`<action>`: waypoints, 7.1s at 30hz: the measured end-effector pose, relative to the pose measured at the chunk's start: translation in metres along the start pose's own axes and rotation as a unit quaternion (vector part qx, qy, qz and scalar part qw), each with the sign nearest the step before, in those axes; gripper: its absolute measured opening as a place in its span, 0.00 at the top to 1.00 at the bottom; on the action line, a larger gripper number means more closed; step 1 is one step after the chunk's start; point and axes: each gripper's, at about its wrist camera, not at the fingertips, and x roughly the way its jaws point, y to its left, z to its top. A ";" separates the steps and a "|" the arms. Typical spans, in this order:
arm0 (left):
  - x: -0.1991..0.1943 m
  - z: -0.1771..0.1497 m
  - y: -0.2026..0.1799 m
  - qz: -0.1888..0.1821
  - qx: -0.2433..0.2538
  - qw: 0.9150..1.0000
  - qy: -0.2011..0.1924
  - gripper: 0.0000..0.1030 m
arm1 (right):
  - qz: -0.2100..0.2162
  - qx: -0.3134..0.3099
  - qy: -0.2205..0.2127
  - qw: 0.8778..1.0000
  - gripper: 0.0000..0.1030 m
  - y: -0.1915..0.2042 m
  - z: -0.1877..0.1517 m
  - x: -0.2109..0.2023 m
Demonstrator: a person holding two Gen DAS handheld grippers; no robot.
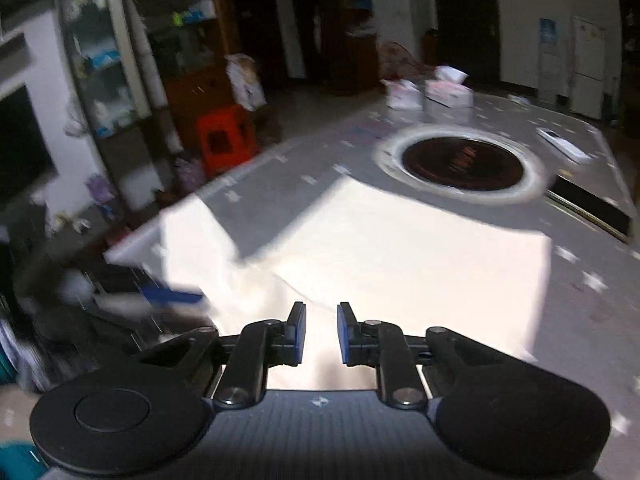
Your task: Fold clothes
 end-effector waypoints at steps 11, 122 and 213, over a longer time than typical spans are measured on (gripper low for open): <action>0.018 0.008 -0.001 -0.003 0.001 1.000 0.016 0.79 | -0.057 0.038 0.046 0.997 0.78 -0.045 -0.069 -0.014; 0.034 0.037 -0.108 -0.162 -0.020 0.987 -0.012 0.75 | -0.100 0.079 -0.039 0.991 0.63 -0.062 -0.075 -0.051; -0.006 -0.016 -0.052 -0.062 0.241 0.968 -0.016 0.91 | -0.036 -0.304 0.055 0.950 0.43 0.043 -0.100 -0.030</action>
